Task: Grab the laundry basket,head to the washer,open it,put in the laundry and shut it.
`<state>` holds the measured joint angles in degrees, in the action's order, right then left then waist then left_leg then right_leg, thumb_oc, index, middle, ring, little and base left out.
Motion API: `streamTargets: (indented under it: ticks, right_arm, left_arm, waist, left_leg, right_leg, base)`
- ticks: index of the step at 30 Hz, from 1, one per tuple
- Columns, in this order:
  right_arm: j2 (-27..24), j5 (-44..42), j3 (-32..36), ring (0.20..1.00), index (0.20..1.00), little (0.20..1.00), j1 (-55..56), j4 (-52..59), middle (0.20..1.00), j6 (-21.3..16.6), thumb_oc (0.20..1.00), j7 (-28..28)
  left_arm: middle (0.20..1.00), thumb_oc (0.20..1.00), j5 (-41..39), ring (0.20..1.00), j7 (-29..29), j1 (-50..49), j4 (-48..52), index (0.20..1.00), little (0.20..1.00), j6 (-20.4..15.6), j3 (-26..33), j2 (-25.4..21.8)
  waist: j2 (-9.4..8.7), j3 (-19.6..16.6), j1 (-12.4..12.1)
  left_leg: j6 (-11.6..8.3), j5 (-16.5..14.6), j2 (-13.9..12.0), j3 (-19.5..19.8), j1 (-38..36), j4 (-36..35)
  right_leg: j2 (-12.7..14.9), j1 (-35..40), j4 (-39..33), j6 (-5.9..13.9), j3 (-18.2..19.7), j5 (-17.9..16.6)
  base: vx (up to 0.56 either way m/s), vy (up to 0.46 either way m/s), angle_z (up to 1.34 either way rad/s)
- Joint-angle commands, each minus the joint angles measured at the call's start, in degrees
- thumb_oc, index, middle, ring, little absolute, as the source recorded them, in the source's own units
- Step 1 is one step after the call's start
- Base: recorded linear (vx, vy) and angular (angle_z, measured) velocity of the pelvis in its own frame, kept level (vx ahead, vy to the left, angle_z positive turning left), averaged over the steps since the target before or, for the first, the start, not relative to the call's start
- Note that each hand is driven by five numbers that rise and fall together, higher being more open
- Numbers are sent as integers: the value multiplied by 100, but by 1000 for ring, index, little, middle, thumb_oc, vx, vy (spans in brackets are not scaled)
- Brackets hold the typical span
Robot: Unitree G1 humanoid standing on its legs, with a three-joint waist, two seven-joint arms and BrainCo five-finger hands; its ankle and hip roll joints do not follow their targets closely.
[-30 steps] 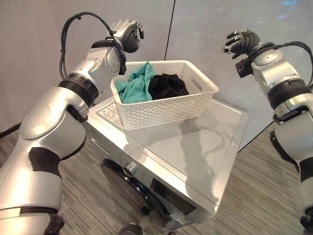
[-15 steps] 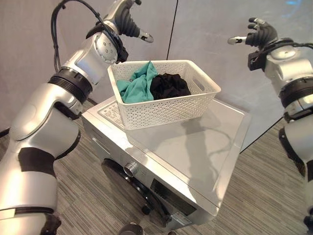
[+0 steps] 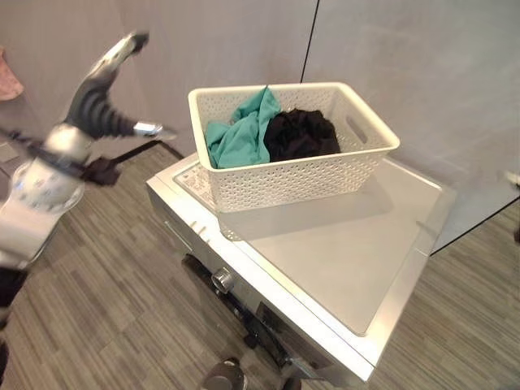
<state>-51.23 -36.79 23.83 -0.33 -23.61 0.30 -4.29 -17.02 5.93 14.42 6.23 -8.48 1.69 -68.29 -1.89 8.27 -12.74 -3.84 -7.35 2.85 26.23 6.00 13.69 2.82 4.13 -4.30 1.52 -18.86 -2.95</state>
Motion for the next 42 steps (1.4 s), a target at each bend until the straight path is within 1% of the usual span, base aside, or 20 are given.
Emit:
streamTargets:
  ticks: [1, 3, 5, 6, 8, 11, 12, 13, 16, 17, 18, 20, 24, 26, 27, 28, 31, 33, 34, 42]
  right_arm:
    - [-320, 215, 666, 1000, 1000, 1000, 73, 502, 1000, -539, 1000, -196]
    - [159, 317, 1425, 1000, 1000, 1000, 857, 628, 1000, -665, 1000, -344]
    - [388, 356, 1585, 1000, 1000, 1000, 1116, 691, 1000, -698, 1000, -410]
    - [537, 383, 1650, 1000, 1000, 1000, 1219, 701, 1000, -720, 1000, -446]
    - [1090, 406, 1894, 1000, 1000, 1000, 1608, 622, 1000, -805, 1000, -593]
    - [1441, 413, 1917, 1000, 1000, 1000, 1918, 509, 1000, -827, 1000, -619]
    - [1709, 434, 1858, 1000, 1000, 1000, 2097, 434, 1000, -815, 1000, -603]
    - [2225, 247, 1594, 1000, 1000, 1000, 2337, 142, 1000, -783, 1000, -490]
    - [2586, 126, 1247, 1000, 1000, 1000, 2425, -193, 1000, -695, 1000, -292]
    - [2949, -15, 447, 1000, 1000, 1000, 2197, -1453, 1000, -491, 1000, 52]
    - [3053, -32, 173, 1000, 1000, 1000, 2051, -1992, 1000, -423, 1000, 181]
    - [3199, 287, -534, 1000, 1000, 1000, 1688, -2938, 1000, -313, 1000, 408]
    - [3620, 801, -1490, 1000, 1000, 1000, 1062, -4652, 1000, -153, 1000, 607]
    - [3977, 1226, -2046, 1000, 1000, 1000, 862, -5447, 1000, -91, 1000, 576]
    - [3973, 1225, -2044, 1000, 1000, 1000, 846, -5458, 1000, -97, 1000, 579]
    - [4121, 1426, -2289, 1000, 1000, 1000, 811, -5610, 1000, -74, 1000, 546]
    - [4208, 1673, -2584, 1000, 1000, 1000, 739, -5650, 1000, -84, 1000, 485]
    - [4249, 1982, -2898, 1000, 1000, 1000, 678, -5627, 1000, -100, 1000, 381]
    - [4240, 2243, -3150, 1000, 1000, 1000, 587, -5574, 1000, -103, 1000, 294]
    - [4088, 2444, -3463, 1000, 1000, 1000, 319, -5371, 1000, -143, 1000, 187]
  left_arm:
    - [1000, 1000, -12, 1000, -180, -678, 343, 1000, 1000, -280, 893, -189]
    - [1000, 1000, -95, 1000, -320, -2147, 721, 1000, 1000, -345, 2026, 45]
    - [1000, 1000, -317, 1000, -419, -2811, 898, 1000, 1000, -369, 2495, 242]
    - [1000, 1000, -452, 1000, -453, -3124, 927, 1000, 1000, -373, 2705, 355]
    - [1000, 1000, -1185, 1000, -817, -4068, 1068, 1000, 1000, -347, 3045, 1006]
    - [1000, 1000, -1438, 1000, -1088, -4800, 1060, 1000, 1000, -240, 3218, 1304]
    - [1000, 1000, -1450, 1000, -1202, -5136, 897, 1000, 1000, -158, 3129, 1440]
    - [1000, 1000, -1556, 1000, -1392, -5542, 274, 1000, 1000, 29, 2849, 1630]
    - [1000, 1000, -1523, 1000, -1579, -5668, -404, 1000, 1000, 162, 2536, 1626]
    - [1000, 1000, -1377, 1000, -1756, -5428, -1787, 1000, 1000, 346, 1892, 1849]
    - [1000, 1000, -1330, 1000, -1769, -5243, -2253, 1000, 1000, 390, 1685, 1999]
    - [1000, 1000, -1115, 1000, -1813, -4806, -3386, 1000, 1000, 428, 1254, 2453]
    - [1000, 1000, -45, 1000, -1489, -3708, -6011, 1000, 1000, 357, 370, 3574]
    - [1000, 1000, 341, 1000, -978, -2923, -7639, 1000, 1000, 324, 113, 4492]
    - [1000, 1000, 342, 1000, -974, -2901, -7661, 1000, 1000, 310, 112, 4500]
    - [1000, 1000, 276, 1000, -805, -2680, -7996, 1000, 1000, 298, 140, 4780]
    - [1000, 1000, 233, 1000, -615, -2481, -8045, 1000, 1000, 231, 62, 4944]
    - [1000, 1000, 404, 1000, -422, -2354, -7906, 1000, 1000, 142, -154, 5003]
    - [1000, 1000, 563, 1000, -297, -2216, -7727, 1000, 1000, 85, -453, 5075]
    - [1000, 1000, 680, 1000, -168, -2002, -7046, 1000, 1000, -39, -883, 5013]
  waist:
    - [48, -523, -258]
    - [62, -534, -326]
    - [54, -556, -304]
    - [41, -560, -305]
    - [25, -557, -354]
    - [12, -559, -378]
    - [10, -536, -397]
    - [-9, -508, -425]
    - [-21, -508, -452]
    - [-11, -481, -459]
    - [-9, -473, -469]
    - [26, -420, -520]
    - [132, -368, -502]
    - [206, -372, -501]
    - [210, -361, -493]
    - [243, -382, -506]
    - [278, -414, -514]
    - [307, -427, -526]
    - [349, -425, -486]
    - [413, -404, -335]
  left_leg:
    - [-38, 779, -340, -15, -123, -1162]
    - [-48, 768, -333, 29, -106, -1177]
    - [-57, 751, -334, 37, -105, -1176]
    - [-54, 763, -314, 65, -79, -1175]
    - [-55, 701, -312, 118, -82, -1168]
    - [-38, 744, -297, 147, -37, -1151]
    - [-41, 714, -311, 148, -37, -1154]
    - [-49, 739, -313, 168, 5, -1143]
    - [-56, 767, -297, 212, 50, -1135]
    - [-68, 845, -278, 222, 126, -1125]
    - [-73, 862, -264, 233, 148, -1118]
    - [-86, 898, -228, 249, 202, -1066]
    - [-92, 933, -161, 294, 276, -1004]
    - [-80, 958, -85, 368, 285, -1000]
    - [-81, 959, -83, 375, 285, -1000]
    - [-80, 977, -41, 427, 289, -1015]
    - [-83, 1007, 1, 487, 294, -1049]
    - [-90, 1036, 19, 513, 294, -1077]
    - [-96, 1054, 24, 501, 305, -1099]
    - [-104, 1088, -95, 315, 244, -1195]
  right_leg:
    - [195, 571, 344, 269, 148, 912]
    - [204, 577, 317, 275, 82, 905]
    - [200, 588, 308, 272, 63, 906]
    - [211, 579, 297, 278, 38, 889]
    - [218, 605, 274, 273, 7, 906]
    - [241, 598, 244, 280, -42, 856]
    - [225, 600, 233, 269, -59, 883]
    - [224, 587, 231, 262, -111, 878]
    - [224, 573, 226, 253, -154, 888]
    - [232, 523, 233, 241, -190, 901]
    - [234, 507, 237, 239, -202, 906]
    - [251, 487, 244, 236, -228, 901]
    - [276, 444, 282, 204, -262, 945]
    - [299, 456, 293, 160, -340, 982]
    - [299, 458, 296, 160, -348, 984]
    - [304, 480, 275, 139, -396, 997]
    - [306, 495, 263, 124, -466, 1008]
    - [304, 512, 230, 115, -501, 1004]
    - [299, 522, 188, 114, -493, 983]
    - [250, 517, 44, 122, -266, 897]
  base:
    - [0, 0, 0]
    - [25, 6, 4]
    - [10, -1, 7]
    - [39, -14, 7]
    - [28, 0, 5]
    - [5, -7, 12]
    - [-11, -6, 16]
    - [2, -24, 14]
    - [-19, 3, 6]
    - [-50, 30, 5]
    - [-62, 37, 15]
    - [-49, 22, 20]
    - [-52, 51, 15]
    - [-34, 73, 12]
    - [-15, 76, 32]
    - [-4, 32, 36]
    - [-2, 49, 34]
    - [-27, 46, 14]
    - [-37, 17, 19]
    - [-49, 3, -1]
